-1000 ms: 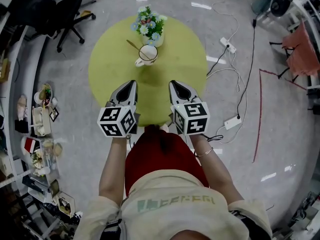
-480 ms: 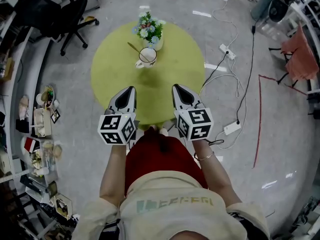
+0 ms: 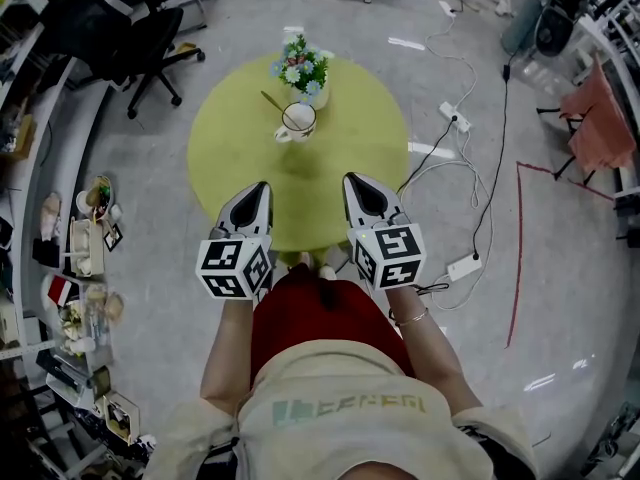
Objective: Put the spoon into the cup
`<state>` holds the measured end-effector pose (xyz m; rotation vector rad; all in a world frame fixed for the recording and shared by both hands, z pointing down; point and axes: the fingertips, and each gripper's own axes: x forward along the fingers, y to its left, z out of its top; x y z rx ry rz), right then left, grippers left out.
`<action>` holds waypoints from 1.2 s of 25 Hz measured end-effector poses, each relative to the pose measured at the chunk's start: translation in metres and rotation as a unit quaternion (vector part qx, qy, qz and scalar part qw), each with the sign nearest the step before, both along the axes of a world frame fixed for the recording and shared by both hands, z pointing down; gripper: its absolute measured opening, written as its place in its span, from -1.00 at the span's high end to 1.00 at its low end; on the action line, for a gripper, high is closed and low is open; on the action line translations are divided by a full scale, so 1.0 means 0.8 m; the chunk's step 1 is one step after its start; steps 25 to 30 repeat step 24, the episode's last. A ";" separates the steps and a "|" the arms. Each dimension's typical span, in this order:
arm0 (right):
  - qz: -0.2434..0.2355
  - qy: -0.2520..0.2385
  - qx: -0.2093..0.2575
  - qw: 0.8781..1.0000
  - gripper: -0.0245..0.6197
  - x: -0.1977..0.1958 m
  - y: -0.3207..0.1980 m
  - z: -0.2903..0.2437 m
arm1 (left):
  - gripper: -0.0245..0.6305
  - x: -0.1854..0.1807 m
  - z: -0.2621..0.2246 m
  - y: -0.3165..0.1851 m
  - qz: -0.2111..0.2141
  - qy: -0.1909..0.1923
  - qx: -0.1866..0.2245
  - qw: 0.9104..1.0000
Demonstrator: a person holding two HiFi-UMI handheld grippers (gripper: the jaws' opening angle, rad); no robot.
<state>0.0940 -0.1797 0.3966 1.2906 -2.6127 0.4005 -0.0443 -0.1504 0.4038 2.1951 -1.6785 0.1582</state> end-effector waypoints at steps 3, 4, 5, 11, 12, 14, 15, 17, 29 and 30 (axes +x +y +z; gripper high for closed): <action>-0.003 -0.002 0.006 1.000 0.81 0.000 0.005 -0.002 | 0.85 -0.001 -0.003 0.005 0.000 -0.003 0.005 1.000; -0.003 -0.003 0.007 1.000 0.81 0.000 0.006 -0.003 | 0.85 -0.001 -0.005 0.006 0.000 -0.005 0.007 1.000; -0.004 -0.004 0.008 1.000 0.81 0.000 0.008 -0.004 | 0.85 -0.001 -0.007 0.007 0.000 -0.007 0.009 1.000; -0.005 -0.005 0.018 1.000 0.81 0.003 0.009 -0.011 | 0.85 0.000 -0.018 0.005 -0.004 -0.013 0.020 1.000; -0.005 -0.006 0.020 1.000 0.81 0.002 0.008 -0.013 | 0.85 -0.001 -0.020 0.004 -0.005 -0.014 0.021 1.000; -0.005 -0.008 0.023 1.000 0.81 0.002 0.008 -0.016 | 0.85 -0.002 -0.025 0.005 -0.008 -0.014 0.025 1.000; -0.006 -0.008 0.025 1.000 0.81 0.001 0.009 -0.018 | 0.85 -0.003 -0.028 0.006 -0.009 -0.013 0.028 0.999; -0.009 -0.008 0.029 0.999 0.81 -0.001 0.010 -0.021 | 0.85 -0.005 -0.033 0.006 -0.011 -0.011 0.034 0.999; -0.012 -0.008 0.038 0.999 0.81 -0.004 0.020 -0.030 | 0.85 -0.008 -0.042 0.015 -0.014 -0.016 0.039 0.999; -0.012 -0.008 0.038 0.999 0.81 -0.004 0.020 -0.030 | 0.85 -0.008 -0.042 0.015 -0.014 -0.016 0.039 0.999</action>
